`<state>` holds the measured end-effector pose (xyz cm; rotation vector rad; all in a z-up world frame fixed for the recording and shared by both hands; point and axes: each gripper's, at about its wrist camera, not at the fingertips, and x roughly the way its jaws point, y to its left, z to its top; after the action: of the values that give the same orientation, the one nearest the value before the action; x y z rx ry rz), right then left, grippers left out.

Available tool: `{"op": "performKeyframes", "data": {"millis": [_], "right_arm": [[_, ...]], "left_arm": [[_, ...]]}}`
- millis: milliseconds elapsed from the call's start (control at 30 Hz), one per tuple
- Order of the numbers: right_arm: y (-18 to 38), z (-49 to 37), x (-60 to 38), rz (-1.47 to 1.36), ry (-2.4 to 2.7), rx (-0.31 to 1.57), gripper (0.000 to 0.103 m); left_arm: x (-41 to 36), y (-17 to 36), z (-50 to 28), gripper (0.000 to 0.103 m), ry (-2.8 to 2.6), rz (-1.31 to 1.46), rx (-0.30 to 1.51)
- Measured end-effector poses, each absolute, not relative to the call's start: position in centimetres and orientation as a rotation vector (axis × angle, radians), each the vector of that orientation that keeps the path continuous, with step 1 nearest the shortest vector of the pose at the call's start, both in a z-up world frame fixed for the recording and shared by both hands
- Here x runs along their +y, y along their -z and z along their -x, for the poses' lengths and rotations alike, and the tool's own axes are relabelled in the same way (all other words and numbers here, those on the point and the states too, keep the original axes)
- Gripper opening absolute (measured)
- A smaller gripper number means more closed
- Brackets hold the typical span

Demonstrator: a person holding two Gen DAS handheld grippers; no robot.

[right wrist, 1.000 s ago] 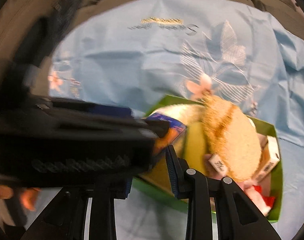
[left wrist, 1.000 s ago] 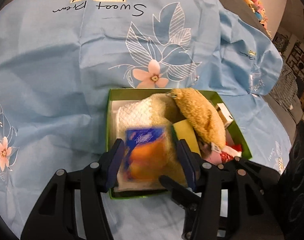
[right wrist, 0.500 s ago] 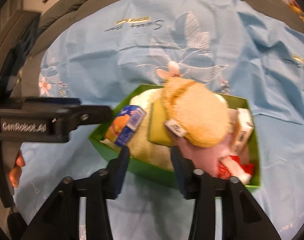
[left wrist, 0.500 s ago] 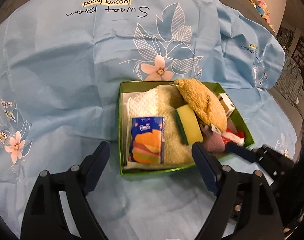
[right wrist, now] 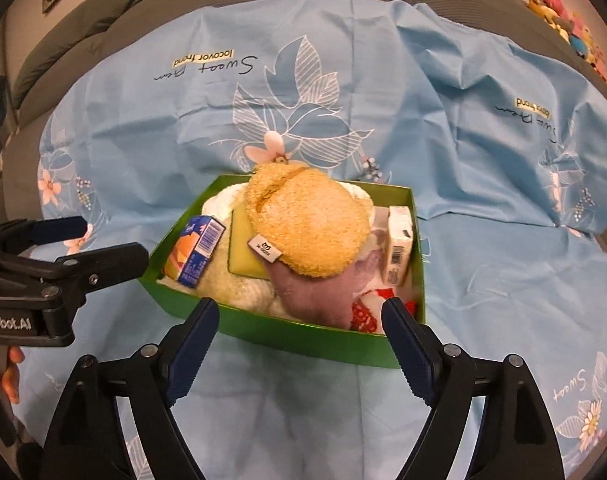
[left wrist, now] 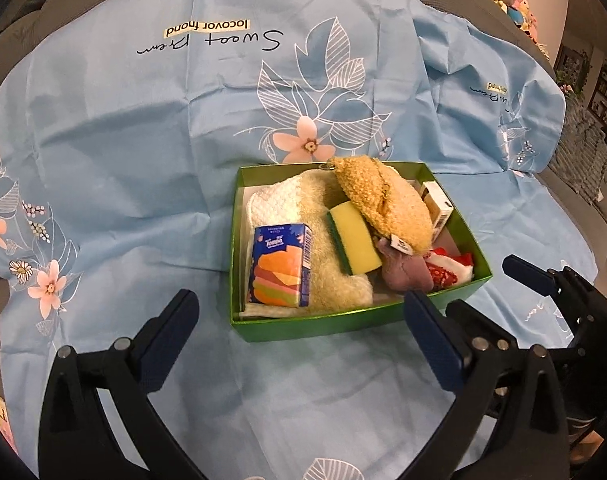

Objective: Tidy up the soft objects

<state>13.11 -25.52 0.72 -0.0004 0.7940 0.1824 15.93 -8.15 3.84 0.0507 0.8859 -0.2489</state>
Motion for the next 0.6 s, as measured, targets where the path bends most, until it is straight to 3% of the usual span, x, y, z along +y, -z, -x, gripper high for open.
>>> {"op": "performKeyframes", "data": {"millis": [600], "right_arm": [[-0.3,-15.1,-26.5,-0.06,-0.078,0.898,0.084]], "left_arm": [[-8.3,-3.5,-16.4,0.102,0.147,-0.031,0.963]]}}
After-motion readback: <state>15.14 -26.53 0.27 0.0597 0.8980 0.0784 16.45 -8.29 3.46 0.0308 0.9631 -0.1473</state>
